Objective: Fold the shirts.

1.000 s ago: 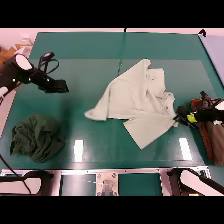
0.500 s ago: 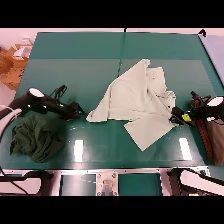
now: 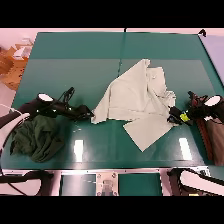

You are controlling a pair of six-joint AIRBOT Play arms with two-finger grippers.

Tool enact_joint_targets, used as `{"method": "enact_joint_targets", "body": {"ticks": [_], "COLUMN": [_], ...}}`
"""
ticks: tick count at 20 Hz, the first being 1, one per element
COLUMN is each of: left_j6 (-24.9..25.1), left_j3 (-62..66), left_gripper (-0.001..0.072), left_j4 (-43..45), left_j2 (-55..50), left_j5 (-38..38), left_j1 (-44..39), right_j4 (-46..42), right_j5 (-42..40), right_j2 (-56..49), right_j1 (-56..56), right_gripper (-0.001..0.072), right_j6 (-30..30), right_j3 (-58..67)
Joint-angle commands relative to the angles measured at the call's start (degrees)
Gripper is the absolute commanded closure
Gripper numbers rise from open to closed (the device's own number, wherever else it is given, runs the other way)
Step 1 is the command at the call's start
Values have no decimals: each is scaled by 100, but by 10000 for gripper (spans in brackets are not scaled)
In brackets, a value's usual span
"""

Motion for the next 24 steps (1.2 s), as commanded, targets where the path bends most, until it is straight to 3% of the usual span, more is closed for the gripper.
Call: {"method": "enact_joint_targets", "body": {"ticks": [1,4,9,10,12,13,14,15,16,17,21,24], "left_j6": [50,31,35,37,52,50,46,24,9,9,13,15], "left_j3": [321,592,323,299,304,304,304,304,304,304,304,304], "left_gripper": [178,178,179,215,605,683,684,684,684,684,683,683], "left_j4": [181,219,702,728,789,835,835,828,828,828,848,846], "left_j2": [9,7,-7,-7,-4,-4,-4,-4,-4,-4,-4,-4], "left_j5": [-155,-413,-387,-385,-380,-313,-240,-170,-149,-155,-203,-144], "left_j1": [162,402,-116,-155,-136,-136,-136,-136,-136,-136,-136,-136], "right_j4": [0,2,4,4,2,4,2,2,2,2,2,219], "right_j5": [11,9,9,11,37,57,96,144,201,286,931,774], "right_j2": [-2,-2,-2,-2,-2,-2,-2,0,0,0,2,4], "right_j1": [2,4,4,4,2,4,2,-20,-59,-122,-673,-876], "right_gripper": [697,696,696,697,697,696,695,649,473,413,414,422], "right_j6": [-2,0,2,13,13,13,17,24,59,61,66,146], "right_j3": [4,4,4,4,4,4,4,4,4,4,-2,-166]}}
